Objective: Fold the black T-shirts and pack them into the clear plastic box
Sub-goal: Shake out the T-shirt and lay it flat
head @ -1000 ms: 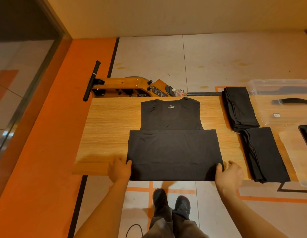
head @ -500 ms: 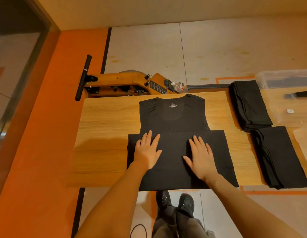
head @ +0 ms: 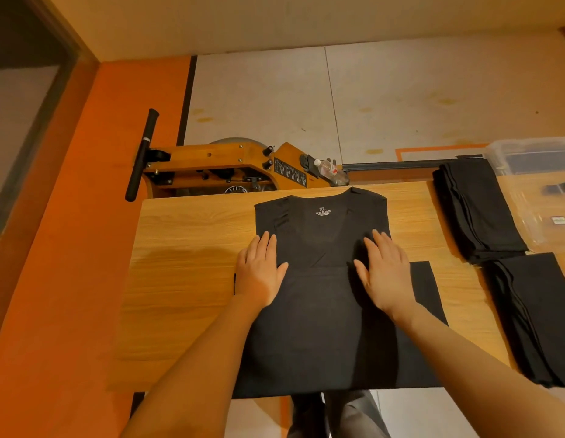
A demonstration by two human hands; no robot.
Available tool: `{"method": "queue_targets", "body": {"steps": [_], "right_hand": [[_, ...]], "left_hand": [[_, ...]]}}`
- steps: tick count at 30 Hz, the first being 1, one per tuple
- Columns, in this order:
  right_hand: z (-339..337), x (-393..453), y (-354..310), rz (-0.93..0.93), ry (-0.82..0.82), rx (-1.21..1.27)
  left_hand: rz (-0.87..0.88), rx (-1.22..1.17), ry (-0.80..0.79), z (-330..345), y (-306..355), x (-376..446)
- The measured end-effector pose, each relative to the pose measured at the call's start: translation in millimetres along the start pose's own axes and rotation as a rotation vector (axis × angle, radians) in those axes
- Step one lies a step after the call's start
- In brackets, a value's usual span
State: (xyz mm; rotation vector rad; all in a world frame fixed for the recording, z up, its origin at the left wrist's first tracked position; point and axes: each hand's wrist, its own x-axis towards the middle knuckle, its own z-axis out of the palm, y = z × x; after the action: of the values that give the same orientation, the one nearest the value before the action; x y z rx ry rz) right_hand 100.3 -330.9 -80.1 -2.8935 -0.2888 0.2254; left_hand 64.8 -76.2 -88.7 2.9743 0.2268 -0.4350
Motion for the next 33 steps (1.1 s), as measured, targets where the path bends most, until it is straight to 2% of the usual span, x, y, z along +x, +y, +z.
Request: {"method": "queue_targets", "body": {"steps": [4,9,12,17,19,21,26,33], "right_hand": [[2,29,-14,-0.128,-0.141,-0.016],[10,47,-8,-0.200,-0.217,-0.062],[12,50,9,-0.209,-0.174,-0.088],[11,61,32,-0.030,-0.080,-0.056],[11,67,30,-0.024,-0.051,-0.056],[13,73,22,-0.111,-0.032,-0.054],[21,91,-24,-0.335,-0.027,0.016],[38,131,-72,-0.536,-0.083,-0.062]], "left_hand": [[0.007,0.005,-0.015,-2,4,25],[0.075,0.034,-0.040,-1,5,42],[0.145,0.020,0.016,2,-1,48],[0.145,0.019,0.035,1,-4,62],[0.147,0.000,0.051,-2,-1,69],[0.115,-0.066,0.088,-6,3,74],[-0.164,-0.153,0.162,-16,7,89],[-0.047,0.031,0.043,-8,-16,93]]}}
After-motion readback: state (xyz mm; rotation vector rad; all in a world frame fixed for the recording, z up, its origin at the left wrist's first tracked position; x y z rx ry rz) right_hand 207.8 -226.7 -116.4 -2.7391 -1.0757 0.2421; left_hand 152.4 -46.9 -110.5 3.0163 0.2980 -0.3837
